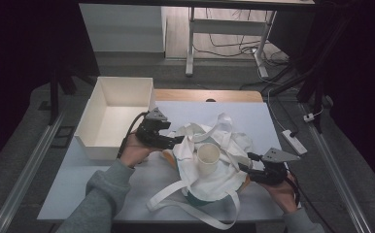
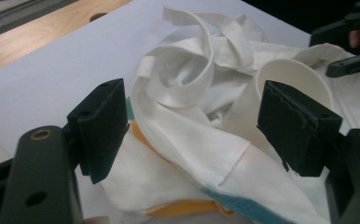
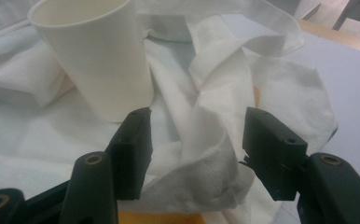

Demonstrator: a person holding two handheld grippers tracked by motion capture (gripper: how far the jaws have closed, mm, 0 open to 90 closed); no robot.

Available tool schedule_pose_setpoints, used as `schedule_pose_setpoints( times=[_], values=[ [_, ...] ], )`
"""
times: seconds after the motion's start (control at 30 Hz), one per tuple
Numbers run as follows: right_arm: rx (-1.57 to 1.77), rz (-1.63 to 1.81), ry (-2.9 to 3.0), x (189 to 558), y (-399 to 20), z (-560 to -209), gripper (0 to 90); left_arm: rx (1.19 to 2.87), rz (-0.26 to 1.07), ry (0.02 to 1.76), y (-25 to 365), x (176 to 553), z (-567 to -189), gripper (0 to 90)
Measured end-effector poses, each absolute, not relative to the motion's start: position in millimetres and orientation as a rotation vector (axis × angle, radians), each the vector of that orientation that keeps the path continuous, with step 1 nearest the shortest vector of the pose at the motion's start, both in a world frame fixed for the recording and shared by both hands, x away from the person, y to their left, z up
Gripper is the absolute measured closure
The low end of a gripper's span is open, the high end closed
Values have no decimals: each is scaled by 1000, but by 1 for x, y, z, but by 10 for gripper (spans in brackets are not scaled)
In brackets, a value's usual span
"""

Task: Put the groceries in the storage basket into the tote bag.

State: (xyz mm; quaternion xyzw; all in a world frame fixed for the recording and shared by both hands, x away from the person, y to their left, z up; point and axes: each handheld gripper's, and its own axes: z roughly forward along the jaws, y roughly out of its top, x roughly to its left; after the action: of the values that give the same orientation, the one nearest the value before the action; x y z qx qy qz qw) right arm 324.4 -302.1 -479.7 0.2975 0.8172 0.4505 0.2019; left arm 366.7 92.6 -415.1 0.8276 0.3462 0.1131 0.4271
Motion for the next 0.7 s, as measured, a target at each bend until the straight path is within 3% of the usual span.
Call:
schedule_pose_setpoints(
  times=[0.7],
  values=[
    [822,1275,2276,324,-302,-477,418,2166,322,866,66,391,-399,310]
  ],
)
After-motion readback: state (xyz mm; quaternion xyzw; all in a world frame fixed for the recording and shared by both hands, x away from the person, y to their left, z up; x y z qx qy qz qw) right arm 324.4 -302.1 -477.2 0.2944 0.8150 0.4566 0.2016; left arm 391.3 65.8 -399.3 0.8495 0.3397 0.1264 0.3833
